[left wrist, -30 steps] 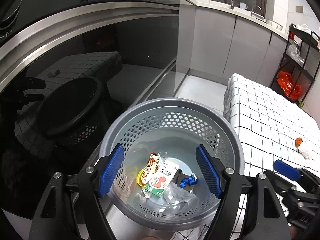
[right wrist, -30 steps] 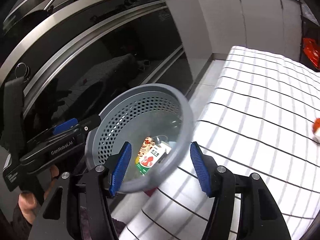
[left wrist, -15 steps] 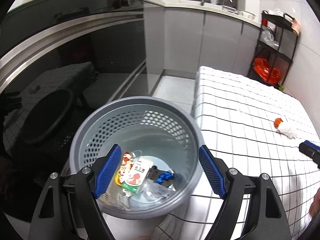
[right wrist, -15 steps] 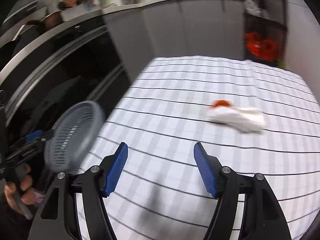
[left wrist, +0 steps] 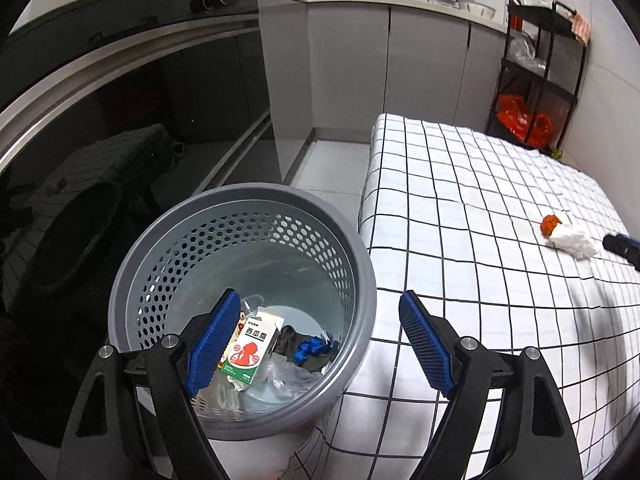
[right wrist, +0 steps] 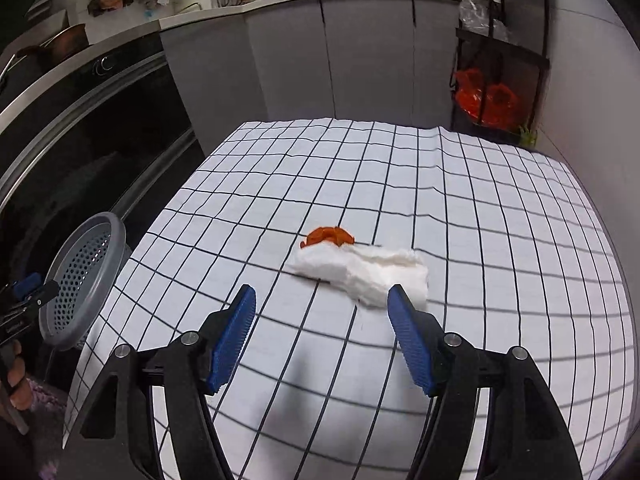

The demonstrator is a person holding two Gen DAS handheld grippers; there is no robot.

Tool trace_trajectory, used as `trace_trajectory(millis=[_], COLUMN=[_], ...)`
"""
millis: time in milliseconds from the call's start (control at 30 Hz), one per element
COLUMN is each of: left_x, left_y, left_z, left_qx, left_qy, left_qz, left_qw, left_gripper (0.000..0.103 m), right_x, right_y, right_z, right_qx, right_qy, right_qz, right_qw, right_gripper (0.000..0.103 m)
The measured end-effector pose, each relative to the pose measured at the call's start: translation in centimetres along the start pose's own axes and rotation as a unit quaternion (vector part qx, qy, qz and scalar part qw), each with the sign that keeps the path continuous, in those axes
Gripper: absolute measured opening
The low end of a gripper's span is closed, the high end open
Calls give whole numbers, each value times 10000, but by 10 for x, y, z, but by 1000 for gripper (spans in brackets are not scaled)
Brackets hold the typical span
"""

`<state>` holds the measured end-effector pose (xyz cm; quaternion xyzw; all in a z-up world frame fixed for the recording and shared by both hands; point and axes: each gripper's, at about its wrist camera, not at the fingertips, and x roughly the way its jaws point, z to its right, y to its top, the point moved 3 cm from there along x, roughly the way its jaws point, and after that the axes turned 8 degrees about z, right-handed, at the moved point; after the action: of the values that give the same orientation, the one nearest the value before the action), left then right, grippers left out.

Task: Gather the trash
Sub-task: 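Move both open tools back toward the tissue and orange peel, then grasp the white tissue with the right tool while the left tool grasps the orange peel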

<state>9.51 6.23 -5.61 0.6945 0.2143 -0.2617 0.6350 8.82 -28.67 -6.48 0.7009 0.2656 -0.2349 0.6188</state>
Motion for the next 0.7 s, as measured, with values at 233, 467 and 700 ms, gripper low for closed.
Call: trace_trajectory(millis=[233, 467, 700], left_x=[-2, -10, -10], left_y=[-2, -1, -3], left_z=[25, 62, 103], left_qx=[421, 676, 784], left_qy=[94, -258, -628], left_qz=[91, 57, 23], left_qw=[9990, 9974, 9949], left_gripper=[80, 80, 80], right_x=[19, 35, 48], right_y=[4, 0, -2], right_z=[7, 14, 14], right_qx=[-54, -274, -393], right_qy=[244, 222, 103], right_qz=[-60, -262, -272], right_qw=[9997, 9990, 9988], right_gripper=[66, 67, 67])
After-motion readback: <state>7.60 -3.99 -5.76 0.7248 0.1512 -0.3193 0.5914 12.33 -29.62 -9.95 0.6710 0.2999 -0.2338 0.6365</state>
